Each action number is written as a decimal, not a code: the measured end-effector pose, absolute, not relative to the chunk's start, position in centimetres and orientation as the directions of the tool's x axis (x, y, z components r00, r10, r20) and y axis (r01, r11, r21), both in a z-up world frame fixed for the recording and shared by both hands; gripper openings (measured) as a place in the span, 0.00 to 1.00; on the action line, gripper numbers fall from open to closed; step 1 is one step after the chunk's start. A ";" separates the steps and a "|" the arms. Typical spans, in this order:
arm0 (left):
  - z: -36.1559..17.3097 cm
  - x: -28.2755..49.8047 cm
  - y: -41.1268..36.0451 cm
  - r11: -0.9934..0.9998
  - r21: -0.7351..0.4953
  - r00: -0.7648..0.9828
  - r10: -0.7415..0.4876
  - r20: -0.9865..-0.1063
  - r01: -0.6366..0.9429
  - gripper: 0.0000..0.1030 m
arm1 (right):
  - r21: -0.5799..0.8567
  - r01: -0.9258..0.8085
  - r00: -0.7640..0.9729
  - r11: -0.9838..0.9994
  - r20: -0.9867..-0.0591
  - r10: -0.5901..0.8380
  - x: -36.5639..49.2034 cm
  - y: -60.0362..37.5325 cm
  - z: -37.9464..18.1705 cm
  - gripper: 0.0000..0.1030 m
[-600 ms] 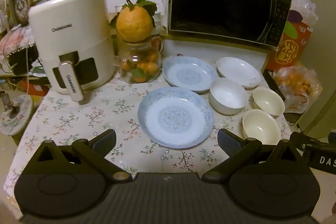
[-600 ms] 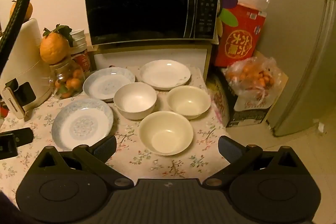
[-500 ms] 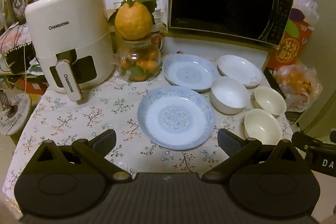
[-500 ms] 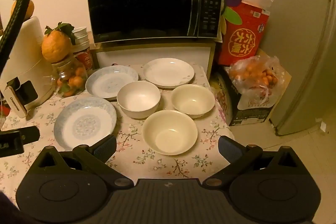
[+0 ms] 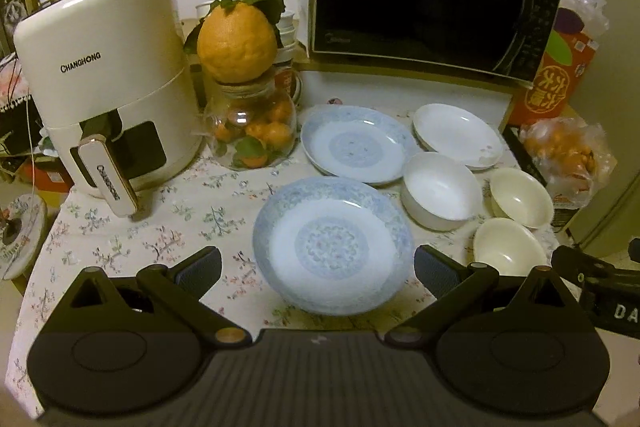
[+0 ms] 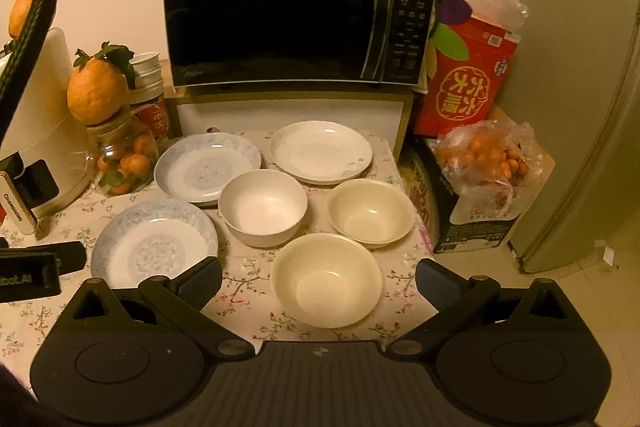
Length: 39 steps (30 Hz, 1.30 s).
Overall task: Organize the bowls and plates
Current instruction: 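Move both grippers toward the large blue-patterned plate's rim, then close both grippers on the blue-patterned plate's rim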
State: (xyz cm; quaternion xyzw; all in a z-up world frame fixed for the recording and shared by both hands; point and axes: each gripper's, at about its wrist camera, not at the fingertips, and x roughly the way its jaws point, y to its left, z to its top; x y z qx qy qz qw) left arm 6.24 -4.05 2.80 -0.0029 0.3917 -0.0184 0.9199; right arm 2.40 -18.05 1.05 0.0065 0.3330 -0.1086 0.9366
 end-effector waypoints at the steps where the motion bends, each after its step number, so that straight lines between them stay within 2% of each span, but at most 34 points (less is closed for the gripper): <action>1: 2.7 6.5 -4.0 0.999 -0.011 0.693 -0.031 -0.720 0.033 1.00 | -0.055 0.199 0.757 0.979 -0.626 -0.189 2.7 -17.9 1.0 0.97; 10: 0.1 9.0 -1.5 1.000 -0.023 0.669 -0.005 -0.743 -0.018 1.00 | 0.055 0.126 0.755 0.991 -0.653 -0.060 4.7 -17.3 -0.3 0.97; 16: -1.3 11.2 0.0 0.997 -0.020 0.649 0.030 -0.760 -0.069 0.96 | 0.196 0.053 0.726 0.979 -0.681 0.097 6.3 -16.2 -1.4 0.88; 20: -2.6 12.9 1.3 0.993 -0.048 0.619 0.027 -0.785 -0.104 0.87 | 0.193 0.006 0.686 0.981 -0.715 0.137 9.3 -14.8 -2.6 0.76; 22: -3.7 13.9 2.0 0.990 -0.064 0.598 0.027 -0.801 -0.129 0.81 | 0.212 -0.010 0.659 0.977 -0.733 0.166 11.1 -14.5 -3.2 0.76; 26: -5.7 15.4 2.7 0.989 -0.069 0.560 0.018 -0.828 -0.134 0.62 | 0.182 -0.036 0.617 0.983 -0.769 0.165 14.9 -13.8 -5.3 0.72; 30: -7.3 15.9 3.1 0.984 -0.109 0.518 -0.020 -0.855 -0.144 0.52 | 0.162 -0.015 0.593 0.987 -0.793 0.139 16.7 -14.1 -7.3 0.67; 36: -8.4 16.6 2.6 0.986 -0.108 0.497 -0.031 -0.867 -0.128 0.45 | 0.077 -0.038 0.573 0.996 -0.815 0.085 18.1 -13.6 -9.2 0.66; 39: -8.6 16.8 2.6 0.985 -0.122 0.500 -0.046 -0.865 -0.120 0.46 | 0.081 -0.024 0.546 0.996 -0.834 0.081 18.6 -13.8 -10.3 0.58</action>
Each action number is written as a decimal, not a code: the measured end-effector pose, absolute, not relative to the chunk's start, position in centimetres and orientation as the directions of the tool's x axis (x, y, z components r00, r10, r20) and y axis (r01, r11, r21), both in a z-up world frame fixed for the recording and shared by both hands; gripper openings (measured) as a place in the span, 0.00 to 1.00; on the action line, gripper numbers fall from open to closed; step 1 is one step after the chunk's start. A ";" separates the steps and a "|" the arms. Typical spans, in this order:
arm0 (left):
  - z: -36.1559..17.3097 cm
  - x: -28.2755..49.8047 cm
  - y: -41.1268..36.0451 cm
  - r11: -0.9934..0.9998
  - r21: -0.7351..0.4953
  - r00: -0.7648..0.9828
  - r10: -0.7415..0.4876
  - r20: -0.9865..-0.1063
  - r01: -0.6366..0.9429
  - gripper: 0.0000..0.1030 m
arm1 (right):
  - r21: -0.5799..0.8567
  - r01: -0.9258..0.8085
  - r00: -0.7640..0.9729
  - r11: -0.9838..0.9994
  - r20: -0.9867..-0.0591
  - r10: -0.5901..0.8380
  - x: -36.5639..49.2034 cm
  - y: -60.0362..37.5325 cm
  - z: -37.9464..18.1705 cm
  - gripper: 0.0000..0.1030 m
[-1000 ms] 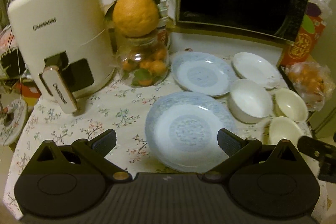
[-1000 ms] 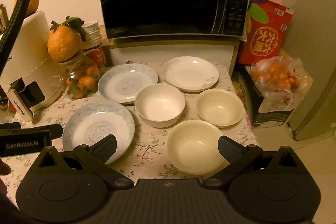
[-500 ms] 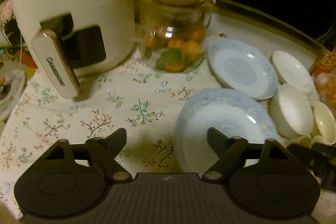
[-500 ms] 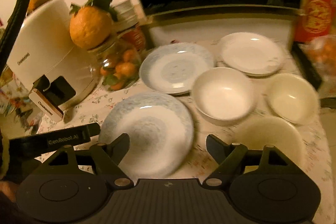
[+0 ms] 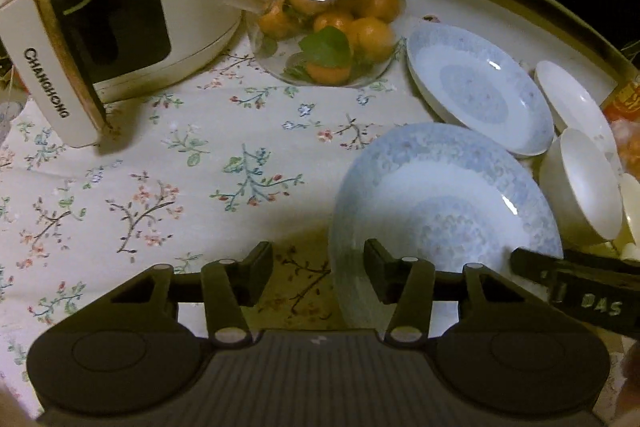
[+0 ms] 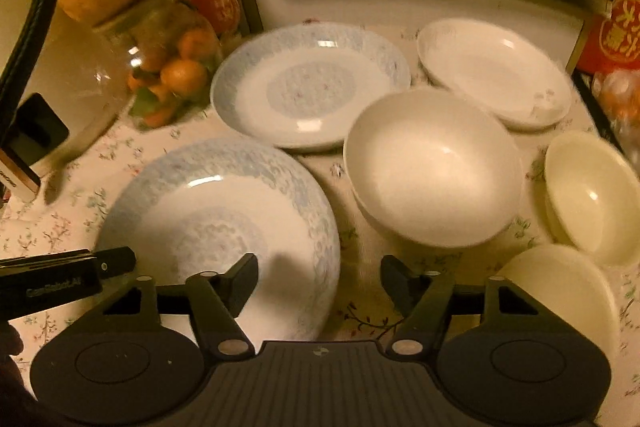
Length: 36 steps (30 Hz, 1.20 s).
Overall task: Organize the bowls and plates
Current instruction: 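Close both grippers on the blue-patterned plate's rim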
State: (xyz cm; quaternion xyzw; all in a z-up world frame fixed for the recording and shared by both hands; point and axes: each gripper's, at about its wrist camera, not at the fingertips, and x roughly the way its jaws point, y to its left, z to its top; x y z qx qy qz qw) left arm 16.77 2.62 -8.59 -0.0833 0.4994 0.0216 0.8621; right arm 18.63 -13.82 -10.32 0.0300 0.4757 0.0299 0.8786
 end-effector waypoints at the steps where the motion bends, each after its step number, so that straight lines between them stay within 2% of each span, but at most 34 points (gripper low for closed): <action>1: -8.6 16.9 2.7 0.985 -0.125 0.504 -0.049 -0.862 -0.118 0.45 | 0.086 -0.023 0.540 0.996 -0.837 0.085 18.7 -13.8 -10.5 0.54; 4: -8.5 16.9 2.5 0.986 -0.135 0.523 -0.064 -0.850 -0.099 0.37 | 0.106 -0.023 0.537 0.994 -0.837 0.101 18.8 -14.1 -11.0 0.44; 5: -8.5 16.9 2.4 0.986 -0.141 0.530 -0.072 -0.845 -0.091 0.31 | 0.115 -0.017 0.537 0.993 -0.837 0.106 18.7 -14.2 -11.1 0.40; 6: -8.5 16.8 2.3 0.986 -0.150 0.537 -0.086 -0.839 -0.075 0.21 | 0.129 -0.012 0.540 0.992 -0.834 0.115 18.7 -14.2 -11.1 0.37; 7: -8.5 16.7 2.1 0.985 -0.159 0.540 -0.101 -0.836 -0.062 0.19 | 0.146 -0.010 0.540 0.989 -0.832 0.128 18.6 -14.3 -11.0 0.31; 14: -7.8 16.2 2.6 0.980 -0.163 0.526 -0.082 -0.847 -0.110 0.13 | 0.177 0.041 0.536 0.983 -0.834 0.128 18.3 -14.5 -10.5 0.20; 24: -5.4 11.5 5.3 0.984 -0.150 0.557 -0.070 -0.827 -0.099 0.12 | 0.185 -0.063 0.547 0.981 -0.815 0.189 14.0 -12.6 -7.2 0.19; 36: -5.9 5.6 6.5 0.985 -0.141 0.528 -0.069 -0.846 -0.098 0.12 | 0.181 -0.124 0.492 0.976 -0.843 0.219 9.0 -10.2 -7.9 0.19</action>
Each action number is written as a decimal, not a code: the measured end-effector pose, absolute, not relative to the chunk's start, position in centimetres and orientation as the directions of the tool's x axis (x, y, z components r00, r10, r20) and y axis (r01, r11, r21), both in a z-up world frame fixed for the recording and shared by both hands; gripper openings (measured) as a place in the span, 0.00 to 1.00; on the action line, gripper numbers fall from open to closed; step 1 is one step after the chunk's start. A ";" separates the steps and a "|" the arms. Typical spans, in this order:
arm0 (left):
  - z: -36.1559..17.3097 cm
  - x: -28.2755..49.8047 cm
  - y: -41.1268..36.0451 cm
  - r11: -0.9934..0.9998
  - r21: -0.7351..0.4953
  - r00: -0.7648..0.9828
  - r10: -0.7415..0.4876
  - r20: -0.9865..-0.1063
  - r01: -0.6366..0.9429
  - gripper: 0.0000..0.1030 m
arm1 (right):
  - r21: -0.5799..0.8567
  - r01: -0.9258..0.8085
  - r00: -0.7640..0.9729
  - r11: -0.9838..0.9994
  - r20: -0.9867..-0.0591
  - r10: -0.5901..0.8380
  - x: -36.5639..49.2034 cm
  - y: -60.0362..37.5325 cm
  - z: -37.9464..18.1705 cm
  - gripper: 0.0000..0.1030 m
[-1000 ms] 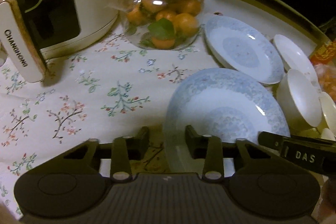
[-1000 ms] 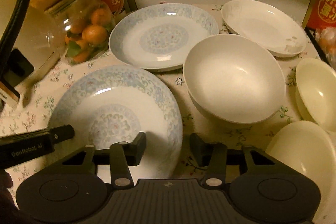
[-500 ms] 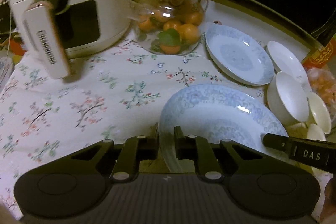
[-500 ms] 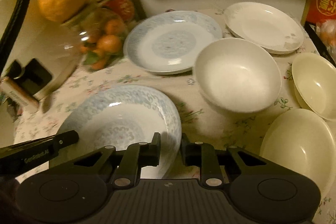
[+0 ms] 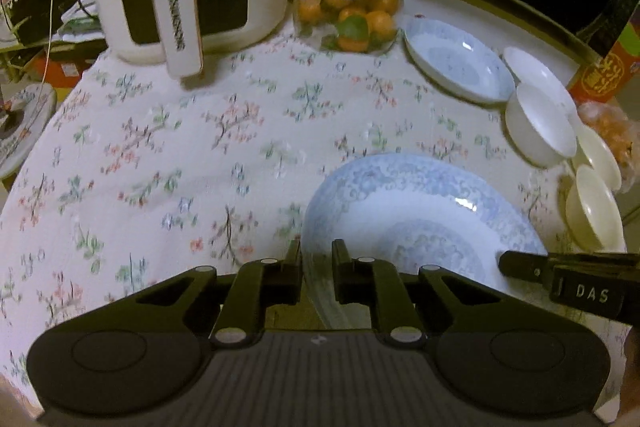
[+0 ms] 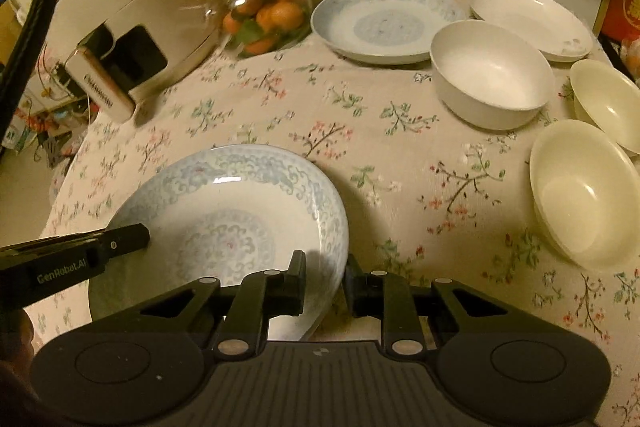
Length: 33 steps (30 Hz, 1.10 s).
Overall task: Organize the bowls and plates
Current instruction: 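Lift the blue-patterned plate with both grippers, tilting it upright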
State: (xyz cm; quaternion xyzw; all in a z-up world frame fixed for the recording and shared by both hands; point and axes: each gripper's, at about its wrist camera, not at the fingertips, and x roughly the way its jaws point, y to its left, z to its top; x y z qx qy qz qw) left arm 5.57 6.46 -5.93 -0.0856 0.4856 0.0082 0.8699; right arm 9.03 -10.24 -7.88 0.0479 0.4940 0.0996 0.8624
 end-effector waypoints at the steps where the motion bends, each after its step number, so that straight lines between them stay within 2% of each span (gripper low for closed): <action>1: -6.1 5.2 6.5 0.984 -0.145 0.524 -0.072 -0.848 -0.100 0.12 | 0.175 -0.127 0.493 0.976 -0.843 0.215 8.8 -10.0 -8.0 0.19; 18: -7.8 4.2 4.9 0.995 -0.055 0.505 -0.003 -0.863 -0.088 0.15 | 0.166 -0.093 0.434 0.982 -0.881 0.190 7.6 -9.8 -10.5 0.21; 33: -7.6 4.3 4.8 0.994 -0.046 0.500 0.012 -0.866 -0.103 0.16 | 0.144 -0.092 0.437 0.985 -0.883 0.170 7.5 -9.4 -10.8 0.23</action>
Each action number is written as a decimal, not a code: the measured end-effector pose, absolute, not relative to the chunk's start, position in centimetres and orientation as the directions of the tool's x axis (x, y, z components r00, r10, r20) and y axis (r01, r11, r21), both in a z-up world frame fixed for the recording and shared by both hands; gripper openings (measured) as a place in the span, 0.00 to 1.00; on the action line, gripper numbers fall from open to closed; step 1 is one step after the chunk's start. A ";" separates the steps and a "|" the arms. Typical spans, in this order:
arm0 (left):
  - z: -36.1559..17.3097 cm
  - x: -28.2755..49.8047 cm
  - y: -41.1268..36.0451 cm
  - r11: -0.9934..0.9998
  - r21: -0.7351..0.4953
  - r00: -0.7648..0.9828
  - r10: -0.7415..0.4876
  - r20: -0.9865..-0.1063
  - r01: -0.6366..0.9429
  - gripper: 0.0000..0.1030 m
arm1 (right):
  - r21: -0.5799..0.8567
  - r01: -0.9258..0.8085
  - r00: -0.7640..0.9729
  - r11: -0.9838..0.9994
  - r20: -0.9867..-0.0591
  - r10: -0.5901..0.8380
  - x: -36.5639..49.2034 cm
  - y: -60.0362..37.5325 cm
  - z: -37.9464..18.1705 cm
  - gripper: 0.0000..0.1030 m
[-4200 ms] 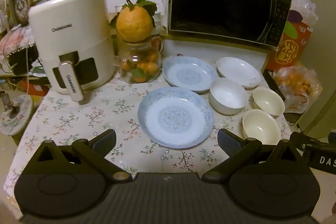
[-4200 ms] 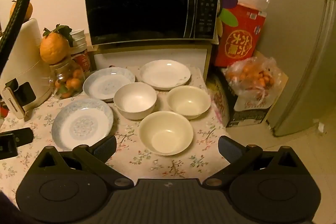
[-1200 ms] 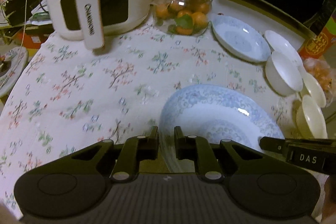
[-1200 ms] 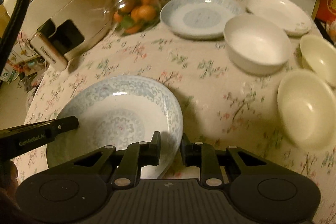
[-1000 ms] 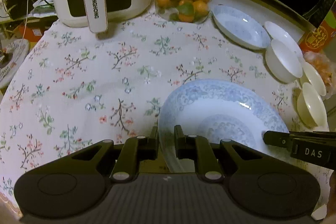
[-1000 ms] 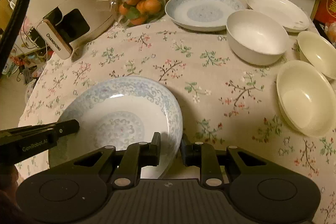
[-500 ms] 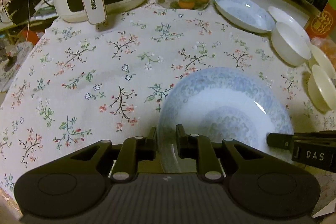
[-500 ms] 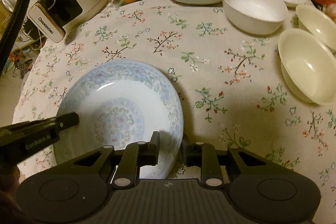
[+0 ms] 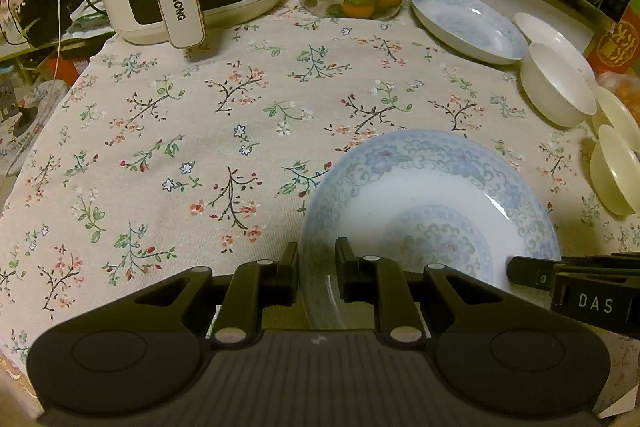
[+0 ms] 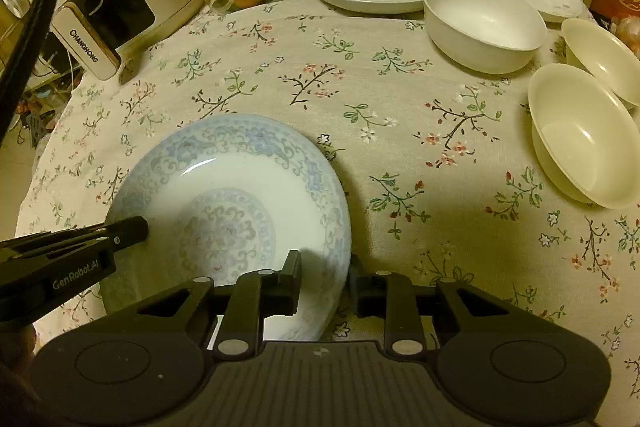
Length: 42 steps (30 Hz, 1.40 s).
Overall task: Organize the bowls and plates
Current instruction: 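Lift the blue-patterned plate with both grippers, tilting it upright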
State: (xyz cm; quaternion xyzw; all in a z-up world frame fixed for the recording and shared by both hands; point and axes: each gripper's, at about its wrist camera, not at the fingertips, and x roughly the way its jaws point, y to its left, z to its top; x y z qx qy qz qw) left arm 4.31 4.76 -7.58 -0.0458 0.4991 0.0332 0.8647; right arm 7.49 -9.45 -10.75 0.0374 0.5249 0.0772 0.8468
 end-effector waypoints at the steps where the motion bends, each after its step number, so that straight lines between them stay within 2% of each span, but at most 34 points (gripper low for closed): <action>1: -7.6 4.3 4.7 0.994 -0.043 0.500 0.015 -0.866 -0.104 0.16 | 0.144 -0.093 0.437 0.985 -0.883 0.170 7.5 -9.5 -10.7 0.24; 42: -6.5 5.5 4.0 0.993 0.050 0.503 0.096 -0.859 -0.104 0.15 | 0.136 -0.070 0.431 0.988 -0.889 0.153 8.1 -10.1 -10.4 0.25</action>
